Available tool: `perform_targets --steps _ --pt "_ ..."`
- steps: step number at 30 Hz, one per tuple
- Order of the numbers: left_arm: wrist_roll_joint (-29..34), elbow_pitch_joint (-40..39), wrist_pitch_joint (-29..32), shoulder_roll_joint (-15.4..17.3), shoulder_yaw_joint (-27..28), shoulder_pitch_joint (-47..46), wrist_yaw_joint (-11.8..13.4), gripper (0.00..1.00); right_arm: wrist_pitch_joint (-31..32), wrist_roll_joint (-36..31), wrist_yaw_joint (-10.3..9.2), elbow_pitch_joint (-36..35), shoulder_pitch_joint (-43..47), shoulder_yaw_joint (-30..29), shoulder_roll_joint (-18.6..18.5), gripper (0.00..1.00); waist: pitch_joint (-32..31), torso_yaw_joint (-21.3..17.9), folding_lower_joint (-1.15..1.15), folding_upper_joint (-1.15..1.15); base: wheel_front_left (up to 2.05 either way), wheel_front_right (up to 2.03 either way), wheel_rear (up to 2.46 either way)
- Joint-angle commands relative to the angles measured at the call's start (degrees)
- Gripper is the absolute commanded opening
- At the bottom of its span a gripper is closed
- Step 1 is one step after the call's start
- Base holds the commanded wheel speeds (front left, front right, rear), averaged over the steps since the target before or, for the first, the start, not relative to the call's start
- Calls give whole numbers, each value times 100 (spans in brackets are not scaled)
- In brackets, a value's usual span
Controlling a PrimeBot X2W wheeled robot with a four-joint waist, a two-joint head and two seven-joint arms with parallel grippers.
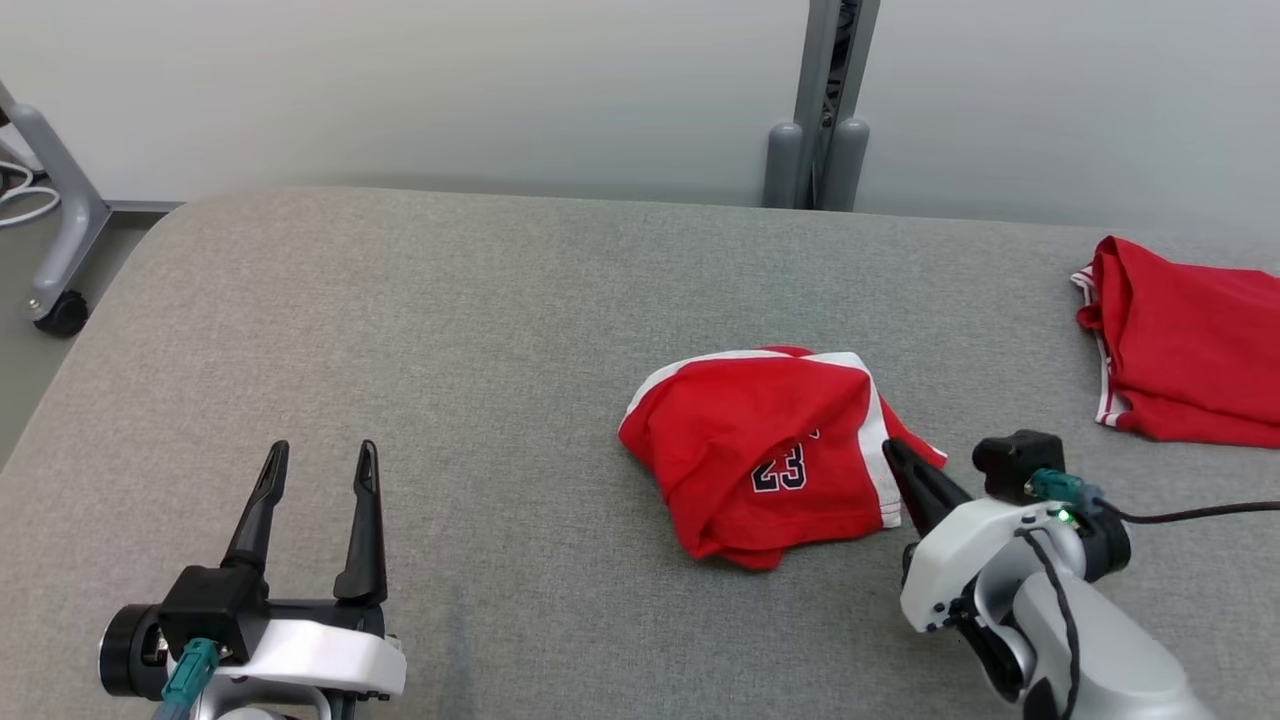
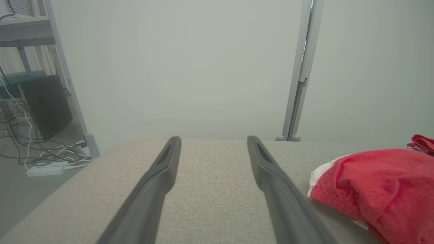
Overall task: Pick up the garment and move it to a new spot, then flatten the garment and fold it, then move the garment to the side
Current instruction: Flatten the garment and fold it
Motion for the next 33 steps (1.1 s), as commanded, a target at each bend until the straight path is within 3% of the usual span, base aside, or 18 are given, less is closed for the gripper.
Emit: perform_targets --steps 1,7,8,10,11,12,33 --pt "74 -12 -23 9 28 35 -17 100 -84 15 -2 -130 -27 58 -139 0 -27 -50 0 0 0 0 0" --pt "49 -20 -23 -13 73 116 -53 100 10 299 -1 -694 335 303 -456 0 -121 -253 0 0 0 0 0" --pt "60 -10 -23 -16 68 122 -66 100 90 419 -1 -765 366 376 -491 4 -125 -274 0 0 0 0 0" --pt "64 -15 -23 -20 55 103 -91 100 115 534 -2 -835 310 449 -651 29 -131 -295 0 0 0 0 0" --pt "71 -10 -23 -24 44 95 -116 100 194 682 0 -827 388 542 -595 83 -138 -304 0 0 0 0 0" --pt "69 -5 -23 -28 39 93 -118 100 228 733 -1 -826 402 600 -572 100 -139 -303 0 0 0 0 0" --pt "20 87 -23 -48 -45 -5 -175 100 865 1344 -1 271 -317 1246 -491 100 -1 148 0 0 0 0 0"
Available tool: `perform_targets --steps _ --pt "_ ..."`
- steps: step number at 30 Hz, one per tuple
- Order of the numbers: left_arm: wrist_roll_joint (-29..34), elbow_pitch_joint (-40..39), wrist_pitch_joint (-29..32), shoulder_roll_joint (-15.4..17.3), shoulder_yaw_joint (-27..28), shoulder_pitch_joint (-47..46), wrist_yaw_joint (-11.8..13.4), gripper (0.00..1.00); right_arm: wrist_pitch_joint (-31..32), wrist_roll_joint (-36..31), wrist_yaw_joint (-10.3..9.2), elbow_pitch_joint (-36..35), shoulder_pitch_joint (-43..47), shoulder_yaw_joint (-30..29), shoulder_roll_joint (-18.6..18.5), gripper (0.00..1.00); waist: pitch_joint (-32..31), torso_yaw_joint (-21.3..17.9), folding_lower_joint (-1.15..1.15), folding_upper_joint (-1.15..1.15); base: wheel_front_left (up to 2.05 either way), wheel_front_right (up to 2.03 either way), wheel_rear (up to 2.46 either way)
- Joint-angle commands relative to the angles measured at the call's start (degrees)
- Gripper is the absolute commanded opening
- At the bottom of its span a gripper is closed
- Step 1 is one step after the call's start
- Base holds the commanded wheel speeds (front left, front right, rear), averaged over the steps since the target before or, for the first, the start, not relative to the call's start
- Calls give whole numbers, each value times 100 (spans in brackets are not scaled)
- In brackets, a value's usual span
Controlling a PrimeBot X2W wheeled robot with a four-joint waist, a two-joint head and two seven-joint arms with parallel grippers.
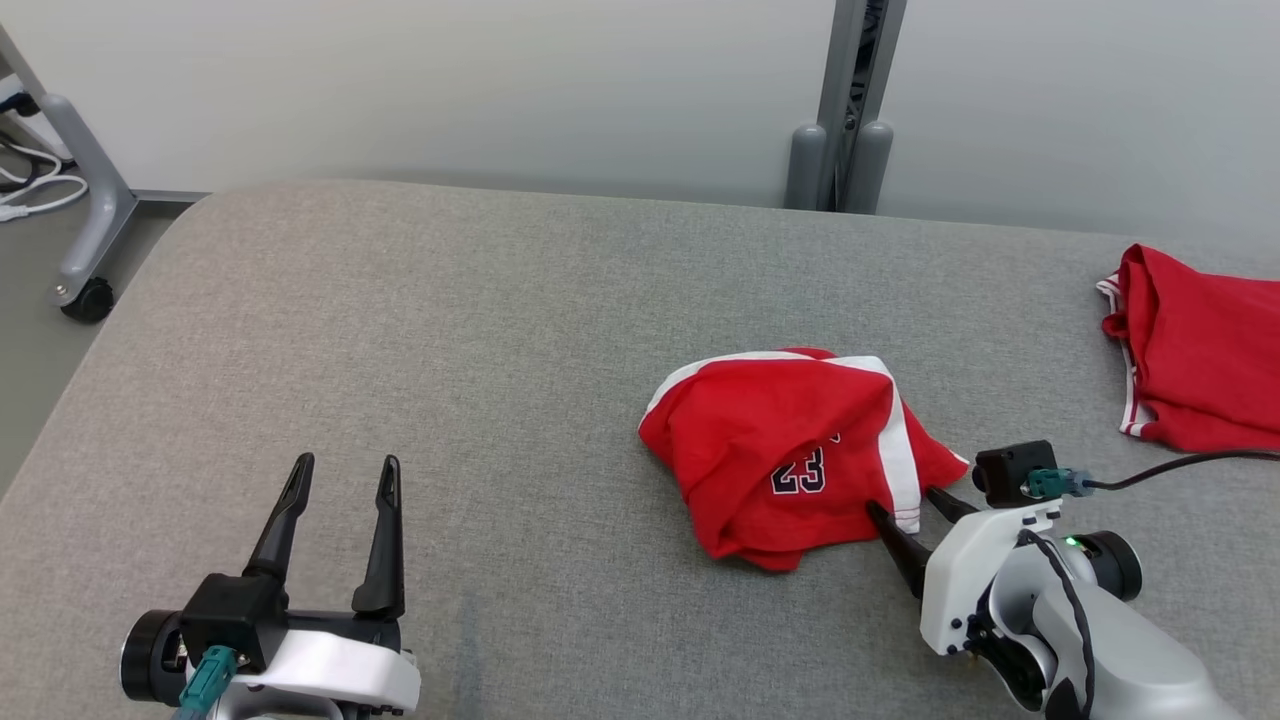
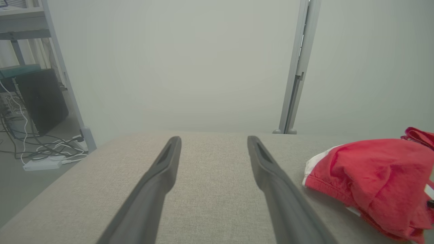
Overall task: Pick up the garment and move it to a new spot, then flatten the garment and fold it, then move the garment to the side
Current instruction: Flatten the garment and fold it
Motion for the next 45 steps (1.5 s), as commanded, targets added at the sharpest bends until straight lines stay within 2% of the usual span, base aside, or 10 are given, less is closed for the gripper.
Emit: perform_targets --steps 1,3,4,11,18,23,27,32,39,45 --pt "-31 9 -23 17 8 -79 -16 100 18 50 -1 72 -79 29 -30 71 13 23 0 0 0 0 0" --pt "-45 10 -23 16 7 -90 -8 100 -1 94 -1 166 -131 82 -19 15 26 47 0 0 0 0 0" --pt "-41 16 -23 15 5 -92 -6 100 -46 95 -1 203 -151 108 -15 0 30 56 0 0 0 0 0" --pt "-66 -1 -24 14 44 -88 43 100 -451 187 -1 219 -299 312 -72 0 27 -8 0 0 0 0 0" --pt "-36 -8 -24 15 54 -34 58 100 -967 -178 -1 -355 -609 667 -302 0 -63 -211 0 0 0 0 0" --pt "-24 -18 -24 15 61 17 43 100 -1021 -890 -1 -1388 -741 833 -614 0 -121 -302 0 0 0 0 0" --pt "-12 -10 -24 16 85 92 29 100 -1017 -1450 -1 -2481 -296 826 -1033 0 -165 -346 0 0 0 0 0" --pt "31 -5 -24 14 162 145 -1 100 -1020 -1736 -1 -3651 277 970 -1535 0 -226 -452 0 0 0 0 0" --pt "63 -11 -24 17 245 202 -25 100 -1021 -1495 -1 -4659 927 1317 -1994 0 -275 -679 0 0 0 0 0" --pt "84 -1 -24 18 212 182 -53 100 -1019 -1115 -1 -4811 1404 1346 -2334 0 -289 -853 0 0 0 0 0"
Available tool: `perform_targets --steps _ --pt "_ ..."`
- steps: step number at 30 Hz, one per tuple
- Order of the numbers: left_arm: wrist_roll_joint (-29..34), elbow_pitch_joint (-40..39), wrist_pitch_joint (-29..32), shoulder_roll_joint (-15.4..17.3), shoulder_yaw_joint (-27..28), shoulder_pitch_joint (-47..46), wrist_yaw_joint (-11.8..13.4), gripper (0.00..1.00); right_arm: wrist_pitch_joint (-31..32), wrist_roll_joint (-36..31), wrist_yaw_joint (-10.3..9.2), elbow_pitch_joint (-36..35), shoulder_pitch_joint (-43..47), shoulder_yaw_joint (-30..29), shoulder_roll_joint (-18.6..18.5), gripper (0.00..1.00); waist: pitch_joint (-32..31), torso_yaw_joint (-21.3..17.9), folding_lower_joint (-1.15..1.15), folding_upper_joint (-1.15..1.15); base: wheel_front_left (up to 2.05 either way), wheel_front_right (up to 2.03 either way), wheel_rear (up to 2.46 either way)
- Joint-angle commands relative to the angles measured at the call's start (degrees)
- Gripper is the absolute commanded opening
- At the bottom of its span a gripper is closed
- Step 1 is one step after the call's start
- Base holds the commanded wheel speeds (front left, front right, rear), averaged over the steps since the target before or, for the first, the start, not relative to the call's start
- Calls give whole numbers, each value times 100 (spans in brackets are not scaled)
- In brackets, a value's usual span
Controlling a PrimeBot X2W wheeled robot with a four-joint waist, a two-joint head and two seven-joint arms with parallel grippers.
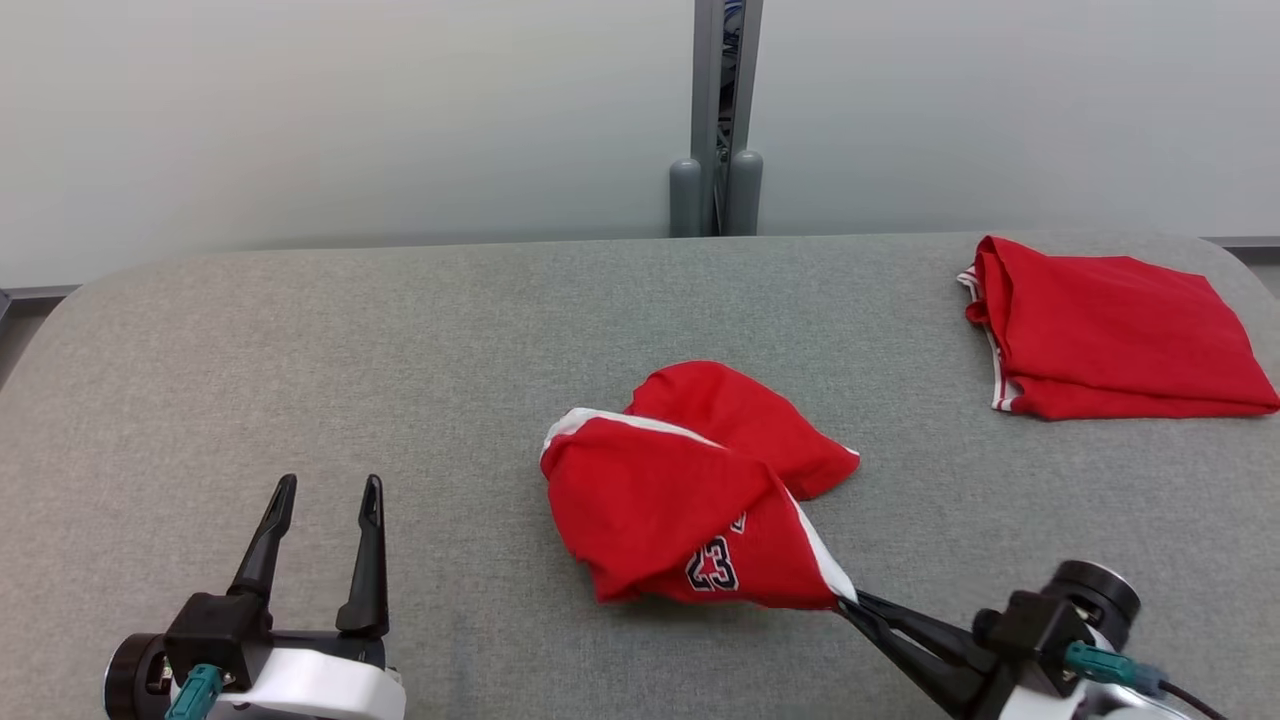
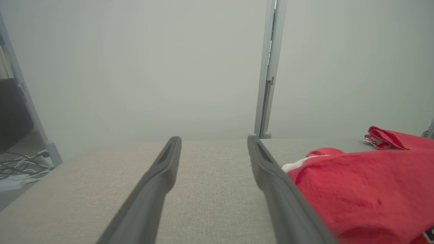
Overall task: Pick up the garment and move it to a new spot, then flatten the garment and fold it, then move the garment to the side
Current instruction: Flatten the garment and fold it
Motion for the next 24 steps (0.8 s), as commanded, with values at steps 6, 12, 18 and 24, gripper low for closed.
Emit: perform_targets --steps 6,12,18,24 --pt "-5 4 -24 25 -27 4 -29 100 -11 488 -2 -23 410 -141 -344 0 28 -79 0 0 0 0 0" --pt "-60 47 -24 25 -48 -31 -23 100 406 1073 -2 114 633 103 -455 0 88 -78 0 0 0 0 0" --pt "-67 84 -24 24 -84 -97 -23 100 499 1299 -1 653 540 193 -280 0 147 -50 0 0 0 0 0" --pt "-39 119 -24 24 -56 -115 -25 100 151 1459 -2 785 463 -23 -188 100 160 -68 0 0 0 0 0"
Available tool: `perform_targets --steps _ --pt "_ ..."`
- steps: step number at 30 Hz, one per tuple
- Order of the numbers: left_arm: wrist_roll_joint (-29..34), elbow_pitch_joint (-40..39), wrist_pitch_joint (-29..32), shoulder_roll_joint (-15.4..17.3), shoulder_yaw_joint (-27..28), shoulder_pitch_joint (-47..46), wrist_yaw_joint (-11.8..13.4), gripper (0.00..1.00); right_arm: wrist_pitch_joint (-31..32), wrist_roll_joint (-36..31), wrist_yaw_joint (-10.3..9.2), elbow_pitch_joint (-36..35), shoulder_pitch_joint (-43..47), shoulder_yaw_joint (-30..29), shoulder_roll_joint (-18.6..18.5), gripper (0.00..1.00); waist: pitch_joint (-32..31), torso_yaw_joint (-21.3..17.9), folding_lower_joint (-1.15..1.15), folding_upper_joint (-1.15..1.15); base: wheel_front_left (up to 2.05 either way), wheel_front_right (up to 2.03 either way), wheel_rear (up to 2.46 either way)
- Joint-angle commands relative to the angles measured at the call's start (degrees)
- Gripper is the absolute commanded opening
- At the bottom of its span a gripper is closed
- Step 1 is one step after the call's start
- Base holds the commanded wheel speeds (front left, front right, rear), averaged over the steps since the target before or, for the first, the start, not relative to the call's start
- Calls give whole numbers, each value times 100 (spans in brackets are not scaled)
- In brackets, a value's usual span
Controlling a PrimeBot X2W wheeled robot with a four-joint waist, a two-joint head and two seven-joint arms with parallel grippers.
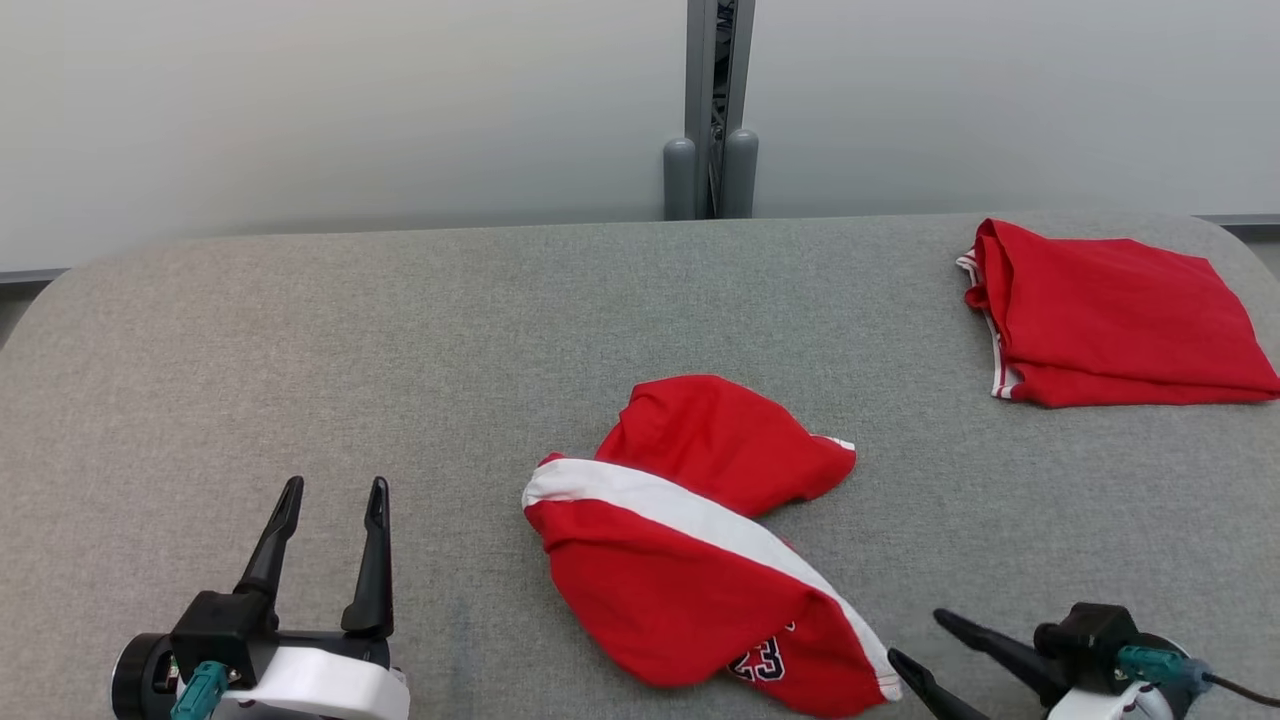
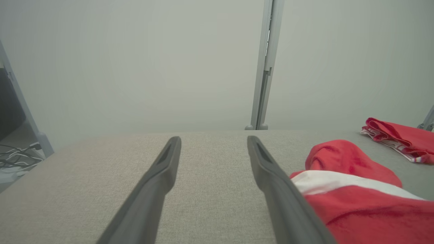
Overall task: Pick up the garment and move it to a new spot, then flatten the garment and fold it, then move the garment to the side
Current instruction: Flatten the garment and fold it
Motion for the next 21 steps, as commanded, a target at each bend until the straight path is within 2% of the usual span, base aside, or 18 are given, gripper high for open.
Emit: perform_targets --steps 1,4,7,9,10,14,21 --pt "20 12 -24 23 32 -60 -22 100 -101 123 -1 -69 -40 -109 -29 100 -15 -13 0 0 0 0 0" --pt "18 19 -24 23 40 -26 -21 100 -168 258 -2 -220 -6 -362 -66 100 -32 -38 0 0 0 0 0" --pt "12 26 -24 23 47 13 -25 100 -200 168 -2 -268 49 -852 16 100 -52 -73 0 0 0 0 0" --pt "12 25 -24 23 58 32 -25 100 -198 26 -1 -332 176 -1349 242 100 -61 -98 0 0 0 0 0" --pt "12 25 -24 23 58 32 -25 100 -198 26 -1 -332 176 -1349 242 100 -61 -98 0 0 0 0 0" --pt "9 2 -24 21 55 48 -17 100 -196 -305 -1 -391 534 -2165 705 100 -78 -121 0 0 0 0 0" --pt "32 183 -24 72 -100 -52 -157 100 -197 -968 -1 -355 823 -2854 1422 100 -41 -222 0 0 0 0 0"
